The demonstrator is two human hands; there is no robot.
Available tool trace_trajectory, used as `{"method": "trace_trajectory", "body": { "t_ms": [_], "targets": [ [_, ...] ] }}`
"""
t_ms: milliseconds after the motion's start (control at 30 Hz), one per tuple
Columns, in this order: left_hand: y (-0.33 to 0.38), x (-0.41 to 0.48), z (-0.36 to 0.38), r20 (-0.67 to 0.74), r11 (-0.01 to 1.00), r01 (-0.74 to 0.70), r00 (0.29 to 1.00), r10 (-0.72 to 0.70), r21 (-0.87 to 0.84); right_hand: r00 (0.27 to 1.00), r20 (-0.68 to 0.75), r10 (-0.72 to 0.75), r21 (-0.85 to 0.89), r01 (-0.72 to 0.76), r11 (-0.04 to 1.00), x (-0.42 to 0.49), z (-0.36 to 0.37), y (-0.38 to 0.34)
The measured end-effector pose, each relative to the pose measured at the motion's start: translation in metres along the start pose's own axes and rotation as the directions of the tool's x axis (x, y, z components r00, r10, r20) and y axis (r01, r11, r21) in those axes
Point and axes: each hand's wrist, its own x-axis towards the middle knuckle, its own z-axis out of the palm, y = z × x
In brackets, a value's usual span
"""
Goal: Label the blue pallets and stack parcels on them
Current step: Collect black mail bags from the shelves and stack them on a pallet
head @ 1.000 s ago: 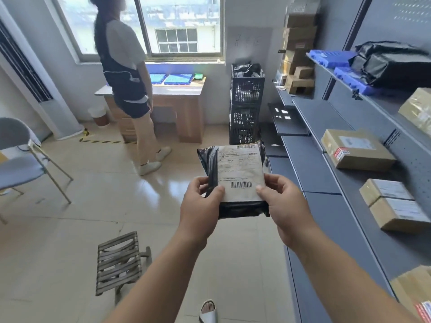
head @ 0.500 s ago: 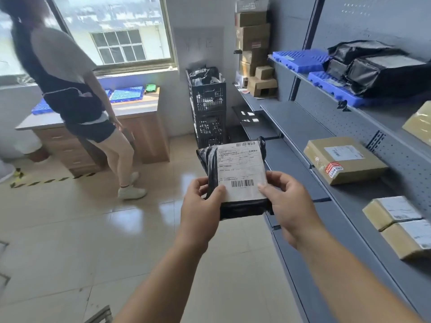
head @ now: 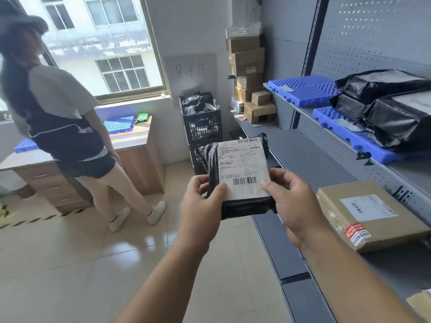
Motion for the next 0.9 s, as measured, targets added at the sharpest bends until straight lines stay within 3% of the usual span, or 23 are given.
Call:
{"method": "trace_trajectory", "body": {
  "t_ms": [233, 467, 667, 900],
  "targets": [
    [0.012, 0.094, 0.048, 0.043, 0.998, -0.018, 0.999, 0.021, -0.059, 0.998, -0.018, -0.058, -0.055, 0.057, 0.997, 0.096, -0.007, -0.018],
    [0.029, 0.197, 0.116, 0.231, 0.996, -0.055, 0.971, 0.068, -0.064, 0.970, -0.185, -0.159, -0.172, 0.127, 0.977, 0.180, -0.028, -0.042],
    [0.045, 0.281, 0.168, 0.416, 0.997, -0.048, 0.907, 0.069, -0.061, 0.888, -0.406, -0.216, -0.246, 0.122, 0.962, 0.238, -0.032, -0.059],
    [0.057, 0.345, 0.223, 0.575, 0.996, -0.057, 0.813, 0.089, -0.072, 0.777, -0.553, -0.299, -0.344, 0.114, 0.932, 0.279, -0.033, -0.076]
  ]
}}
